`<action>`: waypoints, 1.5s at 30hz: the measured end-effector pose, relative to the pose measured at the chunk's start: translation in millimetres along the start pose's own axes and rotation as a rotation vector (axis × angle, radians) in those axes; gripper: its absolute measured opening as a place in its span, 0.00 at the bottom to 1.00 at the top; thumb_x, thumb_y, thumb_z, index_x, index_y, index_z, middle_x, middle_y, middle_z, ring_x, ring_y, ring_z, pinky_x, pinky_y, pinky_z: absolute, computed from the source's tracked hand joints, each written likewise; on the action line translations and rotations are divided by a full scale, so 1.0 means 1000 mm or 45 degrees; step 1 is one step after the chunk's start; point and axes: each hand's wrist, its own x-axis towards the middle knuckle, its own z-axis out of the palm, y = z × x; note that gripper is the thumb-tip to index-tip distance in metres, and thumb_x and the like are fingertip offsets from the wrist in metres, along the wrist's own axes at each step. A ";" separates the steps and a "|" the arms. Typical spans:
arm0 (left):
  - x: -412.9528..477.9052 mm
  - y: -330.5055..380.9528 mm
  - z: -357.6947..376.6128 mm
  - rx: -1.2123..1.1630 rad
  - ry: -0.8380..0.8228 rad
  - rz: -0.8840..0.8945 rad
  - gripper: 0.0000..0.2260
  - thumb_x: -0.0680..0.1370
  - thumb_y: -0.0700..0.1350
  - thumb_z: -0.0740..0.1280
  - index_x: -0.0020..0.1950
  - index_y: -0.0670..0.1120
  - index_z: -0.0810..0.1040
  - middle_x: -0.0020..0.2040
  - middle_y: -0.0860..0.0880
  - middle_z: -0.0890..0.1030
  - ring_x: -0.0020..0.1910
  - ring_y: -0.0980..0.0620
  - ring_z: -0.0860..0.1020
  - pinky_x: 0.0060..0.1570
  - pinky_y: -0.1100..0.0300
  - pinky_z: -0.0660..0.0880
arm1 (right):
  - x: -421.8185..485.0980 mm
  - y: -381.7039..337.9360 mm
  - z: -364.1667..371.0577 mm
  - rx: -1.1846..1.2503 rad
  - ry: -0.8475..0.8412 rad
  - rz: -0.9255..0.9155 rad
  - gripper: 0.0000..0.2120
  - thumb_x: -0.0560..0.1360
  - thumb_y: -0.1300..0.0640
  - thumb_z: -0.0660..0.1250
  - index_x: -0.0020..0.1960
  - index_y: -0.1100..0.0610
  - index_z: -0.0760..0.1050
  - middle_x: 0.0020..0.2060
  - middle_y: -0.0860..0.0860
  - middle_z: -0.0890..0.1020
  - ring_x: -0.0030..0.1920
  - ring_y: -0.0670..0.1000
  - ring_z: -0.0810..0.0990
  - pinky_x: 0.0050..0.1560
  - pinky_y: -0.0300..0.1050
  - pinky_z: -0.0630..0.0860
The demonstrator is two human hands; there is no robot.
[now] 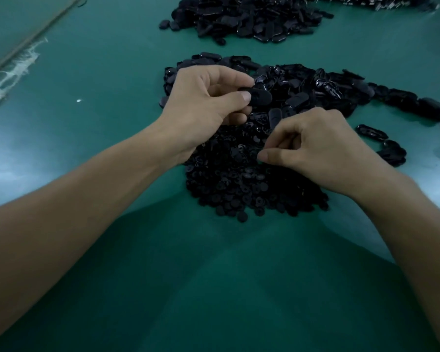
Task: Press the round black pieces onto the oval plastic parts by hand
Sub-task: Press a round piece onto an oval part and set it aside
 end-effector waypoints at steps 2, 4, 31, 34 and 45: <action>0.000 0.000 -0.001 -0.010 0.013 -0.008 0.06 0.76 0.34 0.72 0.47 0.44 0.83 0.38 0.47 0.85 0.40 0.50 0.85 0.43 0.61 0.81 | 0.000 0.000 0.001 0.033 -0.011 0.017 0.05 0.71 0.51 0.77 0.39 0.49 0.83 0.30 0.42 0.80 0.34 0.34 0.77 0.35 0.24 0.69; -0.001 0.001 -0.001 -0.004 0.003 -0.008 0.05 0.76 0.34 0.73 0.47 0.43 0.83 0.37 0.48 0.85 0.39 0.50 0.85 0.43 0.61 0.81 | 0.001 -0.001 0.004 0.030 -0.028 0.018 0.06 0.73 0.53 0.77 0.39 0.49 0.81 0.31 0.42 0.79 0.34 0.33 0.76 0.35 0.24 0.69; -0.003 -0.001 0.001 0.086 -0.041 0.012 0.06 0.75 0.33 0.73 0.47 0.43 0.83 0.36 0.48 0.85 0.39 0.50 0.86 0.42 0.62 0.81 | -0.002 -0.005 0.003 0.204 0.416 -0.163 0.08 0.79 0.60 0.69 0.54 0.50 0.84 0.38 0.38 0.83 0.39 0.41 0.83 0.42 0.33 0.78; -0.005 0.000 0.002 0.108 -0.052 0.027 0.07 0.75 0.32 0.73 0.47 0.44 0.83 0.36 0.48 0.85 0.39 0.50 0.86 0.41 0.61 0.81 | 0.000 -0.004 0.003 0.269 0.427 -0.142 0.12 0.79 0.62 0.68 0.60 0.50 0.82 0.40 0.42 0.84 0.41 0.44 0.84 0.46 0.41 0.82; -0.010 0.000 0.007 0.288 -0.081 0.193 0.09 0.73 0.35 0.75 0.47 0.49 0.84 0.40 0.48 0.87 0.40 0.48 0.86 0.47 0.52 0.84 | -0.001 -0.008 0.000 0.361 0.466 -0.087 0.05 0.76 0.61 0.72 0.49 0.52 0.82 0.40 0.45 0.85 0.42 0.45 0.85 0.49 0.46 0.82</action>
